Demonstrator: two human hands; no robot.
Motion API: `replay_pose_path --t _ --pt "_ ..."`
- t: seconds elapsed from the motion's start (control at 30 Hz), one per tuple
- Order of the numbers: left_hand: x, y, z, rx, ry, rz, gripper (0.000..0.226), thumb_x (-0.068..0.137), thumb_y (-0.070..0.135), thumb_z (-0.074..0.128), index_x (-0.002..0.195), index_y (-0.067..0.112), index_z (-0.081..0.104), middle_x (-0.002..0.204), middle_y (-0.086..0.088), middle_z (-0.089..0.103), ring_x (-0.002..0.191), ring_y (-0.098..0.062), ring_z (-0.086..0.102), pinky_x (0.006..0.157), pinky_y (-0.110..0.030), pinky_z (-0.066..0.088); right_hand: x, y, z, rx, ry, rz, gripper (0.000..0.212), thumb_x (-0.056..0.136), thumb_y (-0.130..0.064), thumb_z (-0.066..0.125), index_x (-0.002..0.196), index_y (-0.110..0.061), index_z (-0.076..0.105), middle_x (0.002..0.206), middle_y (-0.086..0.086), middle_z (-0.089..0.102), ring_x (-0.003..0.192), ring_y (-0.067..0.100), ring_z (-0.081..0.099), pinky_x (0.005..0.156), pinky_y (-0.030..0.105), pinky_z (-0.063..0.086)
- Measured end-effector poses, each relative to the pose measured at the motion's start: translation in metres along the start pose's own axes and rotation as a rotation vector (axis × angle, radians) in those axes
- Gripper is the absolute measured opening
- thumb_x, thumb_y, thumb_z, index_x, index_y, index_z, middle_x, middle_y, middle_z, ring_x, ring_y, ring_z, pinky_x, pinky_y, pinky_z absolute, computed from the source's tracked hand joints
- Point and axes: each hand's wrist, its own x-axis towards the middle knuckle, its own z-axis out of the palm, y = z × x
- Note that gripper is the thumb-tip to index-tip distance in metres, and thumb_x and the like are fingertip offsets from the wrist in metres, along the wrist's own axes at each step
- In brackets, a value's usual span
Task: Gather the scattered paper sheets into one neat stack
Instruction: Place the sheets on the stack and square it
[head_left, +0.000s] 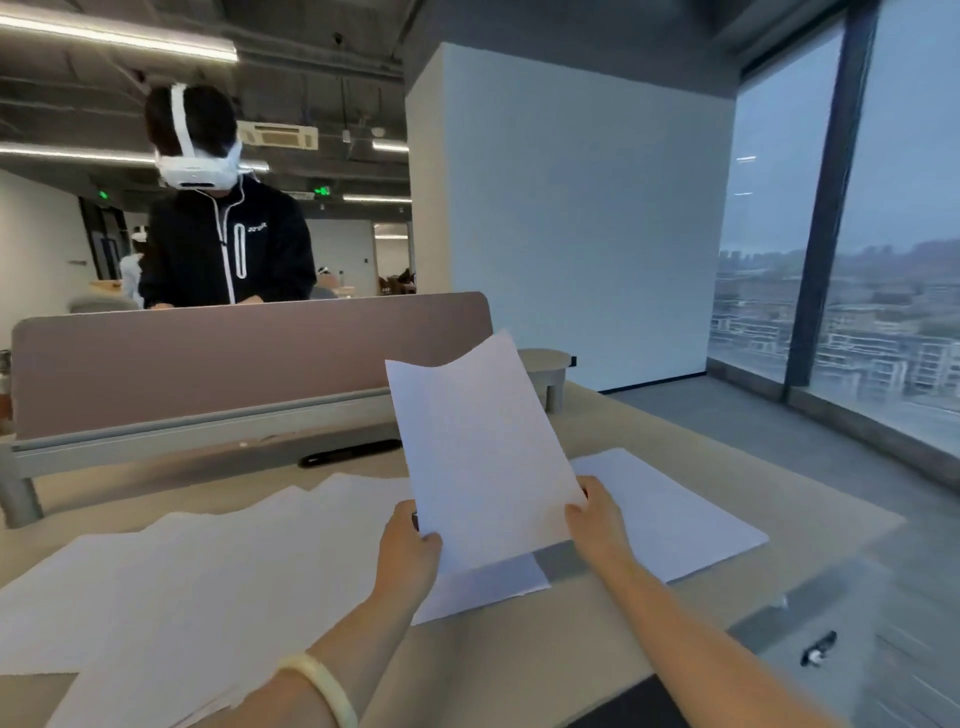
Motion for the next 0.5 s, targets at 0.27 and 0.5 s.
replay_pose_path --t 0.27,0.5 --pt "0.002 0.031 0.136 -0.075 -0.185 0.01 0.055 0.084 -0.005 0.049 0.132 0.016 0.033 0.116 0.005 0.05 0.101 -0.015 0.048 0.082 -0.028 0.041 0.05 0.096 -0.096 -0.177 0.17 0.18 0.041 0.09 0.004 0.037 0.129 -0.003 0.046 0.119 0.02 0.06 0.077 0.023 0.049 0.06 0.029 0.034" --pt "0.012 0.045 0.198 0.06 -0.353 -0.049 0.066 0.093 0.011 0.051 0.149 0.016 0.016 0.152 0.001 0.029 0.138 -0.018 0.032 0.103 -0.026 0.034 0.092 0.144 -0.125 -0.33 0.201 0.255 0.047 0.088 0.004 0.037 0.134 -0.008 0.041 0.118 0.019 0.059 0.105 0.034 0.056 0.087 0.036 0.046"
